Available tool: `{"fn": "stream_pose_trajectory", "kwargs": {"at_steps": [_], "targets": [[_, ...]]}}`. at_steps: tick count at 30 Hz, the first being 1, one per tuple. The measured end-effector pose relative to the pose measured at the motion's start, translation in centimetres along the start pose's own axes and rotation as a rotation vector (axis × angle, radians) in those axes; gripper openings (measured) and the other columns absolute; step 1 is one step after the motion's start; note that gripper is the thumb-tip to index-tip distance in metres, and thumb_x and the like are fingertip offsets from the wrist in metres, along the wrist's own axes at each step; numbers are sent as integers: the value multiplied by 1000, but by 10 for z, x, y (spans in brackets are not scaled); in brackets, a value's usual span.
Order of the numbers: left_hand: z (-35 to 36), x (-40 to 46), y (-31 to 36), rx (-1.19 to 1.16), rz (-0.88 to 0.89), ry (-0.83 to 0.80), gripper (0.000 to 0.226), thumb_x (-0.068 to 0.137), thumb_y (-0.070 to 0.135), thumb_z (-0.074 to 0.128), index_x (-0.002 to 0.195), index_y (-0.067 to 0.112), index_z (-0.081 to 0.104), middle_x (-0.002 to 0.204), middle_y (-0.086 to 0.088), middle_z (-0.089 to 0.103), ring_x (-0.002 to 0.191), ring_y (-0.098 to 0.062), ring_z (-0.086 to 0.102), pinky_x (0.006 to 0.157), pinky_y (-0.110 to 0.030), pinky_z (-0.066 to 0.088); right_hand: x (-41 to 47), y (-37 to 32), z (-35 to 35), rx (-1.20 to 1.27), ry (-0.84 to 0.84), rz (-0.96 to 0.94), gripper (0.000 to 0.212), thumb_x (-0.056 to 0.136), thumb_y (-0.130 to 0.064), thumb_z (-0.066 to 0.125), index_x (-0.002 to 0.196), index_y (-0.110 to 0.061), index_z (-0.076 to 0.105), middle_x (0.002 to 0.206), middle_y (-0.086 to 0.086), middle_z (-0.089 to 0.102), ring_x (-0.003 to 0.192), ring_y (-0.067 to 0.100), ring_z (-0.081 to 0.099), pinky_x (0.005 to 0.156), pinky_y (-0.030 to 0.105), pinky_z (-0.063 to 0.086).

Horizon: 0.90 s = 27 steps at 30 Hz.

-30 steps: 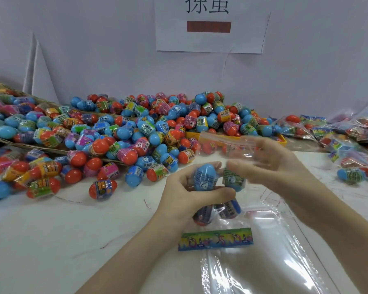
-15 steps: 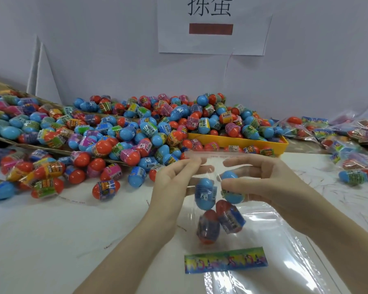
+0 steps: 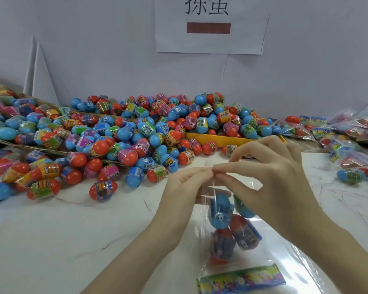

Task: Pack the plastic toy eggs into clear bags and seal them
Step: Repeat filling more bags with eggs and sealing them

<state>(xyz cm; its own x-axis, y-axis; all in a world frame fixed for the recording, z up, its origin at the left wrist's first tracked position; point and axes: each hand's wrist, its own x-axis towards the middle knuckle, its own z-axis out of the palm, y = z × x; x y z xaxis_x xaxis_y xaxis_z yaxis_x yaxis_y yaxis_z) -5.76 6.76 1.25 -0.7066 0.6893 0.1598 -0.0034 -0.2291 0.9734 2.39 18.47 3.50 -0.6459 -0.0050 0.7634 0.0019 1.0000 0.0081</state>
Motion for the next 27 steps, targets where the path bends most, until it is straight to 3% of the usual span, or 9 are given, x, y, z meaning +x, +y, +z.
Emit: {"fn": "stream_pose_trajectory", "kwargs": {"at_steps": [5,8,13,19,27], "targets": [[2,-2,0,82,79,-20,34,91,2,43,72,14,69,65,6,71,64,-6,67,54,-11,47,-1,2,-1,-105,12,-97,27,81,-39,52,79,-24,75,75,-4,67,71,24,57,67,38,33],[1,-2,-3,128,117,-39,33,91,2,44,72,12,69,66,4,70,69,-8,68,58,-16,52,0,1,-2,-111,-8,-148,28,83,-34,49,77,-24,74,73,-5,67,69,23,58,68,39,33],[1,-3,-7,229,183,-49,26,79,23,45,71,15,69,73,-5,71,73,-8,68,65,-25,53,1,1,-4,-200,-43,-226,29,86,-31,48,74,-21,72,70,-5,65,69,22,60,71,37,27],[-2,-3,-9,311,240,-59,26,78,21,46,62,21,67,61,7,65,62,2,58,59,-11,43,1,0,-4,-248,-35,-266,35,90,-30,45,68,-19,70,65,-4,63,66,20,60,71,37,27],[-2,-4,-9,338,262,-84,25,78,20,46,61,21,65,56,13,62,60,3,58,58,-10,42,2,-1,-5,-229,-37,-251,38,88,-31,43,65,-18,70,63,-5,63,66,19,60,72,38,27]]}}
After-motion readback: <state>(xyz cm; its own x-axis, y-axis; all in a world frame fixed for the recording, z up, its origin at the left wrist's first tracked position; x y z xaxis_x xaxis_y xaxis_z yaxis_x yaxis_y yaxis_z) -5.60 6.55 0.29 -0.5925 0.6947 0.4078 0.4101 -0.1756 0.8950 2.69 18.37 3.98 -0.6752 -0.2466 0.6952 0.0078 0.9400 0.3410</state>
